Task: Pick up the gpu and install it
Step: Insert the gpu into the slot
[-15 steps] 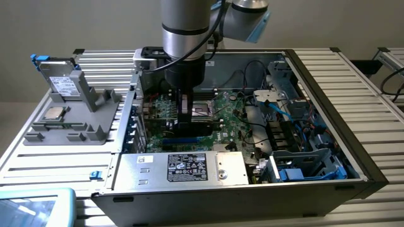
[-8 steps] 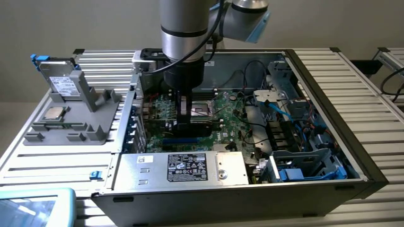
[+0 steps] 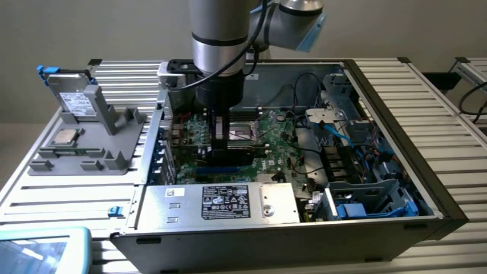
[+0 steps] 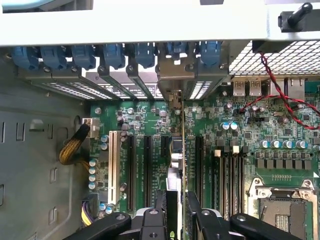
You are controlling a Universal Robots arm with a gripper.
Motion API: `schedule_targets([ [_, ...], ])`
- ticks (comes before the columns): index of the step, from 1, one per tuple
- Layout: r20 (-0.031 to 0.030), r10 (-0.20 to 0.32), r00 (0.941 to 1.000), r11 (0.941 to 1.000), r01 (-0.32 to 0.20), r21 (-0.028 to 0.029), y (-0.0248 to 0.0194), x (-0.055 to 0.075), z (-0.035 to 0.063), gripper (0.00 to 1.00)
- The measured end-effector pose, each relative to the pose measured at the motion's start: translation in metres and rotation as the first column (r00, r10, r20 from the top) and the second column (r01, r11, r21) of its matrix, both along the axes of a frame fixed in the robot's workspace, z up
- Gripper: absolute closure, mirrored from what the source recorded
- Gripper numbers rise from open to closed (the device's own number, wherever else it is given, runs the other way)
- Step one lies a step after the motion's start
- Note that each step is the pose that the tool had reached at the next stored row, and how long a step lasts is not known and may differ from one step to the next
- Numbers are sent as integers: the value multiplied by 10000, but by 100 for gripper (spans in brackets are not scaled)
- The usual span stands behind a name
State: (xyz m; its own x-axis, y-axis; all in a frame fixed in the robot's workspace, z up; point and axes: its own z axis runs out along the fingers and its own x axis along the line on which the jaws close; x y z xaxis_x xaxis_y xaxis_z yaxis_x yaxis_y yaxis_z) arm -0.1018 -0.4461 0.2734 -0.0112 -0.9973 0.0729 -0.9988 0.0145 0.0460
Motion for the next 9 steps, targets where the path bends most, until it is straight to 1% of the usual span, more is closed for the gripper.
schedule_targets([
  [6,-5,0,10000,10000,0,-2,-1,-10,-3,73],
  [9,-5,1,10000,10000,-1,-1,0,-10,-23,73],
])
